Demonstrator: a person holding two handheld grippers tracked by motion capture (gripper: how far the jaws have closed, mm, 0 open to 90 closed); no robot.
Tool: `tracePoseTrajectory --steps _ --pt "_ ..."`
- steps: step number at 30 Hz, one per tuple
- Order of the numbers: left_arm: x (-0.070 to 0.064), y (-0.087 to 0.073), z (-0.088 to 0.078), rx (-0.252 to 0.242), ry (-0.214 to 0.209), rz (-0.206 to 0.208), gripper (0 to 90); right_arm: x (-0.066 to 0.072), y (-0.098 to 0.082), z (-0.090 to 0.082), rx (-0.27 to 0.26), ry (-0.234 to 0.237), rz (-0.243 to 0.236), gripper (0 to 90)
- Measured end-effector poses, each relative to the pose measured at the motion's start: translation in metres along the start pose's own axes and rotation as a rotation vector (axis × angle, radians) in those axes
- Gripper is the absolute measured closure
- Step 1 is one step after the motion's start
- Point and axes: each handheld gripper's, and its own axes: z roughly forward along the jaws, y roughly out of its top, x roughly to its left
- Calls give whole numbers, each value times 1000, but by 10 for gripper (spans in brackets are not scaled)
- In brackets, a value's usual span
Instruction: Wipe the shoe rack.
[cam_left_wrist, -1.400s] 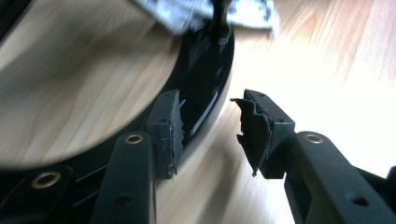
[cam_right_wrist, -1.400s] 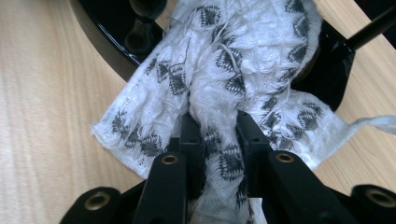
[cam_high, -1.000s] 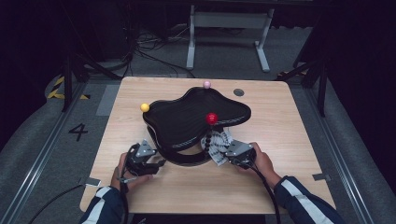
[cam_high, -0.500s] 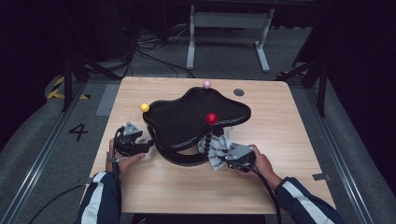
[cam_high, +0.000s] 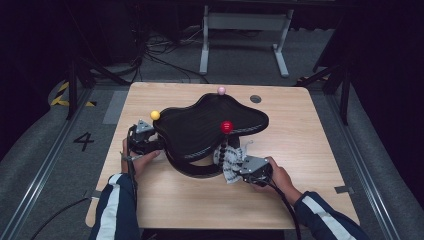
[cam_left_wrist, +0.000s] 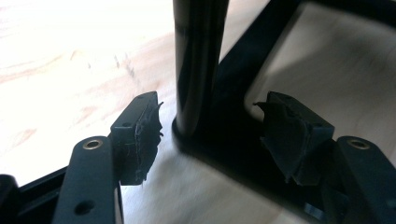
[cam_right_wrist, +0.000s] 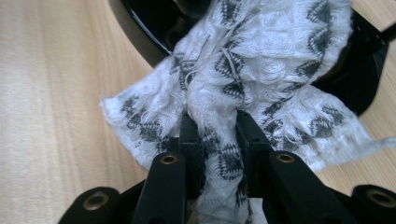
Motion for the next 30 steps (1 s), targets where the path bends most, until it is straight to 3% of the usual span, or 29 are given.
tracePoseTrajectory --steps 4,11,14,17,21,23,24,28,30 --pt "0 2 6 16 9 -2 428 -3 -2 0 6 -5 15 758" --pt "4 1 2 5 35 9 689 -5 -4 -1 3 1 24 755" --pt "5 -1 0 10 35 22 733 -4 -4 -4 2 5 13 756" --pt "6 -2 -3 22 30 32 737 -2 -5 -9 -17 48 44 762" --pt "2 -1 -6 53 54 44 737 7 -4 -16 -41 88 45 762" --pt "1 -1 -8 67 59 41 736 12 -3 -16 -42 87 25 760" --pt "0 -1 -11 81 55 59 736 14 -2 -15 -38 83 10 760" --pt "-5 -7 -18 85 40 71 735 13 -4 -10 -35 76 22 758" --pt "-8 -10 -23 91 28 75 735 12 -4 -9 -22 48 20 759"
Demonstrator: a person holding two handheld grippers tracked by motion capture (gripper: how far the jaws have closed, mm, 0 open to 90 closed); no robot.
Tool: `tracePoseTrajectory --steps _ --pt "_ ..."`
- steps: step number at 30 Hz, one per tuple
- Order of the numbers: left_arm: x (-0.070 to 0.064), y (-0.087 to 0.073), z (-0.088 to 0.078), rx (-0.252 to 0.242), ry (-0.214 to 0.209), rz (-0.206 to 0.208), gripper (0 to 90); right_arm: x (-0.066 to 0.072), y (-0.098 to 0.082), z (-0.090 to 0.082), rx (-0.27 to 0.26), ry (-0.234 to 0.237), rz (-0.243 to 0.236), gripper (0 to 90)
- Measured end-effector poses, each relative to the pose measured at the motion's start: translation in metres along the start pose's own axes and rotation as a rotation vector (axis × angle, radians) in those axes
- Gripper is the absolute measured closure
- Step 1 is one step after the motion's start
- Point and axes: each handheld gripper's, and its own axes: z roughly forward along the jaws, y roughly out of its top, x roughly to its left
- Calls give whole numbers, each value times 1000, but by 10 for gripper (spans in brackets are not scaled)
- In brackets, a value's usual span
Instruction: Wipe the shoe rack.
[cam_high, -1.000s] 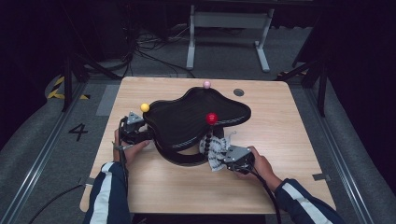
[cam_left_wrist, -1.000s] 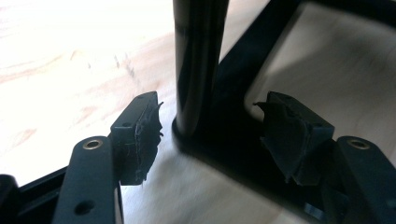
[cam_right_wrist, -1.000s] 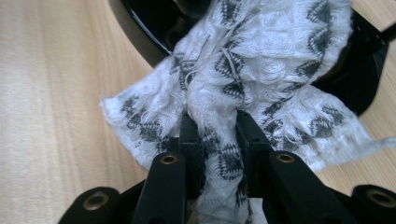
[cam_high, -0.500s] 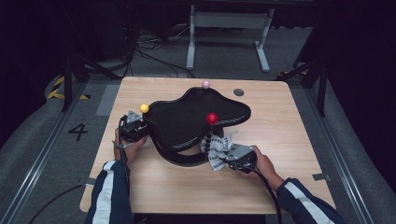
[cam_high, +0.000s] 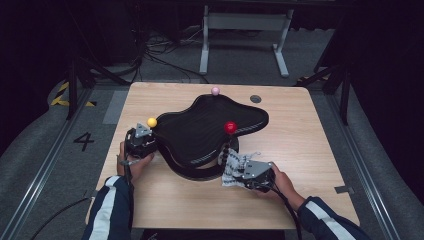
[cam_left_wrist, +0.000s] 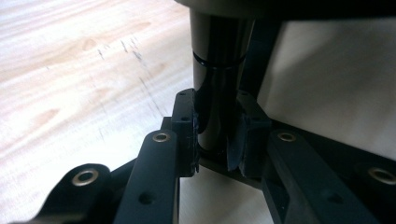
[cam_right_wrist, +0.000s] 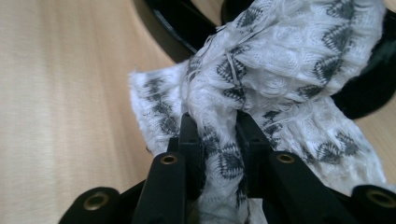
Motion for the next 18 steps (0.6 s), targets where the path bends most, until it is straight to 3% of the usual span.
tracePoseTrajectory --steps 14,17,18 --pt "-27 -21 -20 1 -80 70 729 -24 -12 2 22 -101 55 754" --pt "-31 -24 -22 2 -82 88 723 -29 -17 0 13 -99 67 755" --pt "-31 -26 -23 -2 -90 71 724 -30 -18 -1 7 -91 73 755"
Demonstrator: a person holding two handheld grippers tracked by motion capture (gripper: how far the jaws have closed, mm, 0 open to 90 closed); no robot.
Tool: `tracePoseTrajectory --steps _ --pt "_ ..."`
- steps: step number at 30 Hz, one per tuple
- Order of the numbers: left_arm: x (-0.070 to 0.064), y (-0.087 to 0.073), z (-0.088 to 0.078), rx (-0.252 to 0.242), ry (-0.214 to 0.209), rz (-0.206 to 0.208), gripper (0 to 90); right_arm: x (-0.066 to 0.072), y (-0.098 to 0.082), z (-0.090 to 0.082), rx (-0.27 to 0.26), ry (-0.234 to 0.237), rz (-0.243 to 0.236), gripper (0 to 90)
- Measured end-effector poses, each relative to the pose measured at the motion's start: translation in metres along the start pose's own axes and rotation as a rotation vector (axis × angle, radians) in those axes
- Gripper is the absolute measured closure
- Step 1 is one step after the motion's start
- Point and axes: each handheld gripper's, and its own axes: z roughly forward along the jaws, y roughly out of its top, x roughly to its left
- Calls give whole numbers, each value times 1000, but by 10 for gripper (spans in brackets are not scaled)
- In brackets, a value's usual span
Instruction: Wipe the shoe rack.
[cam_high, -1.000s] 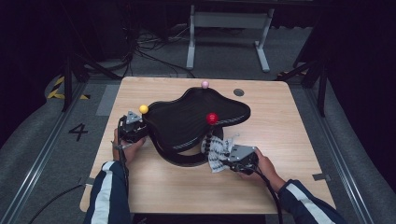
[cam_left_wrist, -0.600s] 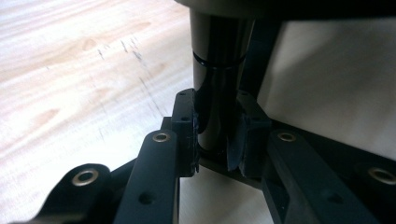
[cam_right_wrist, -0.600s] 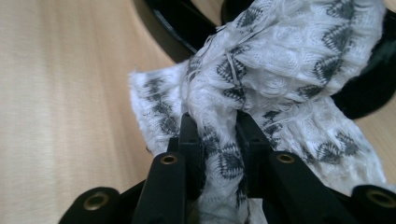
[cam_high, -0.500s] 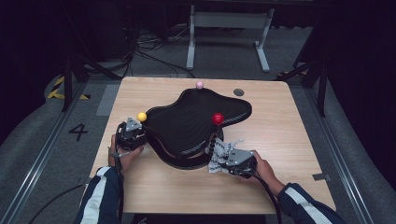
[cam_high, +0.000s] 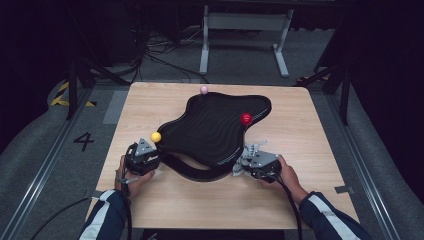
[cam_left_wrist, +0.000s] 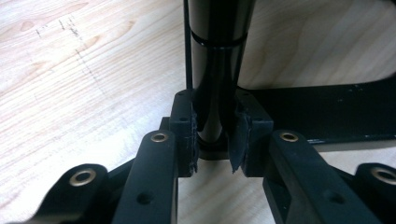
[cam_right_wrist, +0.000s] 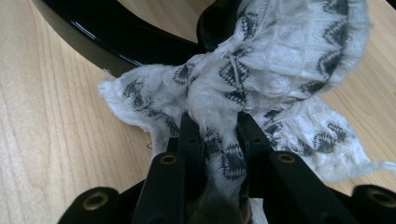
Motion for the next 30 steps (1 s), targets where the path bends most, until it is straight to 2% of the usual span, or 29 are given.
tracePoseTrajectory --steps 4,9,15,17,21,23,25,30 --pt "0 -2 -1 -6 -2 -14 724 1 -2 -9 -42 30 -7 757" --pt "-2 -2 -1 -9 2 -20 725 2 2 -25 -114 35 3 760" --pt "-6 -3 -1 -15 0 -20 725 7 15 -38 -190 35 -13 759" --pt "-6 -3 -2 -6 5 -8 725 6 18 -42 -227 34 -6 759" --pt "-6 -3 -1 -23 -7 -24 727 5 25 -49 -265 -10 -29 759" --pt "-7 -2 -1 -8 -9 -16 729 2 28 -50 -274 -30 -42 760" --pt "-8 -3 -1 -15 -13 -25 730 0 29 -51 -290 -49 -38 759" --pt "-9 -2 0 -10 -15 -12 731 -5 37 -60 -348 -87 -33 759"
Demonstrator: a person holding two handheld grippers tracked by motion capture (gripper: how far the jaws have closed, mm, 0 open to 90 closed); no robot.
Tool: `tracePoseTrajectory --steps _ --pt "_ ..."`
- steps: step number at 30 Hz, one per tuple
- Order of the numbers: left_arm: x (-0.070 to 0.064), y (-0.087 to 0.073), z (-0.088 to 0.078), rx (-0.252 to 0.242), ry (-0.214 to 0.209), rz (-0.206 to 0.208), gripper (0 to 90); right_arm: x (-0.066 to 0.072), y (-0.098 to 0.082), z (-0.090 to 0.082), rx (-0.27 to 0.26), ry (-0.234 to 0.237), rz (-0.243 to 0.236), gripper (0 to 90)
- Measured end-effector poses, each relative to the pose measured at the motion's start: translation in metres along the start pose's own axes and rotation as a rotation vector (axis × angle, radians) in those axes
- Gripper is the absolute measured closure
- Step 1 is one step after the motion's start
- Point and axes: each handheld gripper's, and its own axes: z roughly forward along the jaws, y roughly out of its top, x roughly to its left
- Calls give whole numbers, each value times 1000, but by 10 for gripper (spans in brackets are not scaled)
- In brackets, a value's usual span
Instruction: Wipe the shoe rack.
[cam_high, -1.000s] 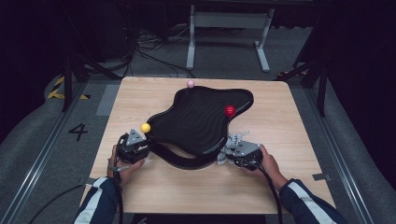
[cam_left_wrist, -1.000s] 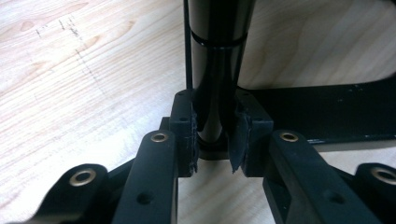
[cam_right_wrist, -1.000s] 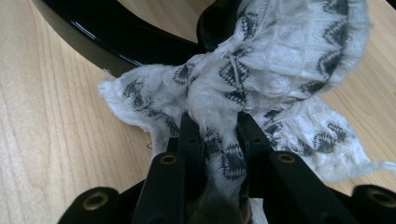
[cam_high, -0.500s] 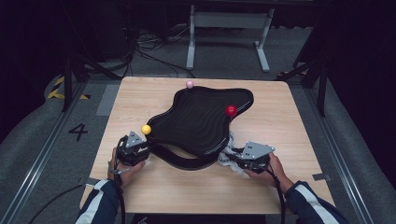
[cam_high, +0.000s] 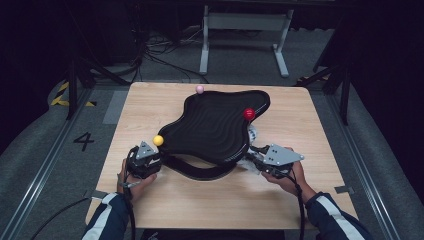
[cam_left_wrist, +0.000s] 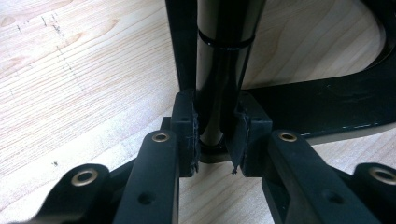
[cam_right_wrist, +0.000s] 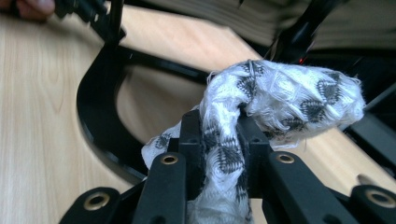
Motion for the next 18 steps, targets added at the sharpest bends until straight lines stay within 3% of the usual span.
tracePoseTrajectory --steps 5,7,10,14,18 --pt "1 0 1 -5 -13 -2 733 -8 9 -3 -32 -33 -14 759" --pt "1 0 1 -6 -17 -3 733 -10 11 -3 -41 -68 -31 759" --pt "1 0 1 -5 -22 -5 734 -14 14 -4 -64 -87 -20 758" --pt "1 0 1 -6 -26 -3 734 -16 10 2 -56 -70 -4 759" --pt "2 0 1 -4 -34 4 734 -15 -1 13 -9 -50 -7 759"
